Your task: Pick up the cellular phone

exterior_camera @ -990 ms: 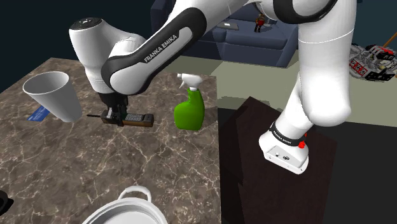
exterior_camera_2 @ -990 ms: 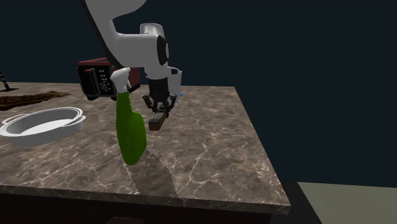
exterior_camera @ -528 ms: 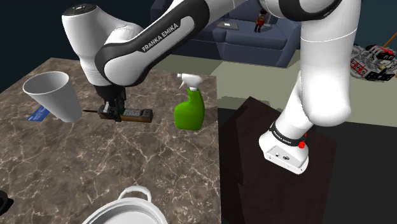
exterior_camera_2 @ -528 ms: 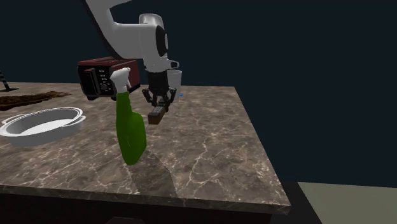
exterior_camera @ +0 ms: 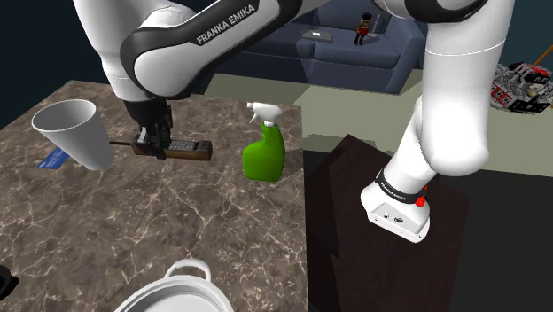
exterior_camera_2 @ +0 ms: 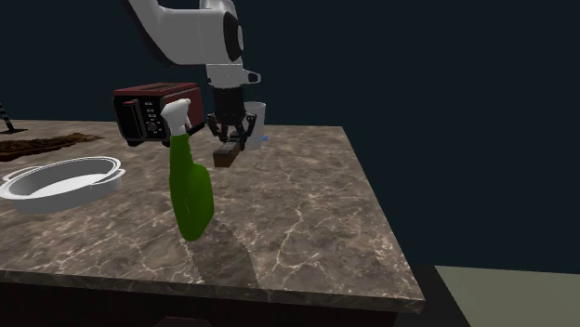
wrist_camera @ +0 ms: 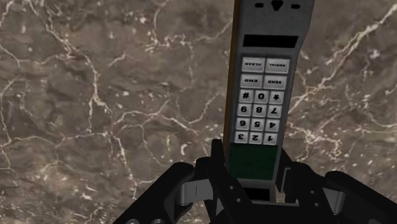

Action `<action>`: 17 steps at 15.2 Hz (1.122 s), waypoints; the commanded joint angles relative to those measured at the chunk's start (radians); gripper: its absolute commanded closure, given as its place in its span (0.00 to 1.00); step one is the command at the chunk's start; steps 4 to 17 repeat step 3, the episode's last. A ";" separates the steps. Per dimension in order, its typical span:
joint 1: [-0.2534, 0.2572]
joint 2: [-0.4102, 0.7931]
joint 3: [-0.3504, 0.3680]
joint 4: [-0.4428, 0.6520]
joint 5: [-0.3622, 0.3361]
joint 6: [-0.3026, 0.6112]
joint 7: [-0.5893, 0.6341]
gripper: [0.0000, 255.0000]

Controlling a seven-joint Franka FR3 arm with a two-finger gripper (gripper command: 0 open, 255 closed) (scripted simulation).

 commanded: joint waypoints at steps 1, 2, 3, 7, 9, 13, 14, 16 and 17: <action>-0.001 -0.009 0.002 0.015 0.004 -0.023 -0.003 1.00; -0.001 -0.010 0.002 0.016 0.005 -0.025 -0.003 1.00; -0.001 -0.010 0.002 0.016 0.005 -0.025 -0.003 1.00; -0.001 -0.010 0.002 0.016 0.005 -0.025 -0.003 1.00; -0.001 -0.010 0.002 0.016 0.005 -0.025 -0.003 1.00; -0.001 -0.010 0.002 0.016 0.005 -0.025 -0.003 1.00; -0.001 -0.010 0.002 0.016 0.005 -0.025 -0.003 1.00; -0.001 -0.010 0.002 0.016 0.005 -0.025 -0.003 1.00; -0.001 -0.010 0.002 0.016 0.005 -0.025 -0.003 1.00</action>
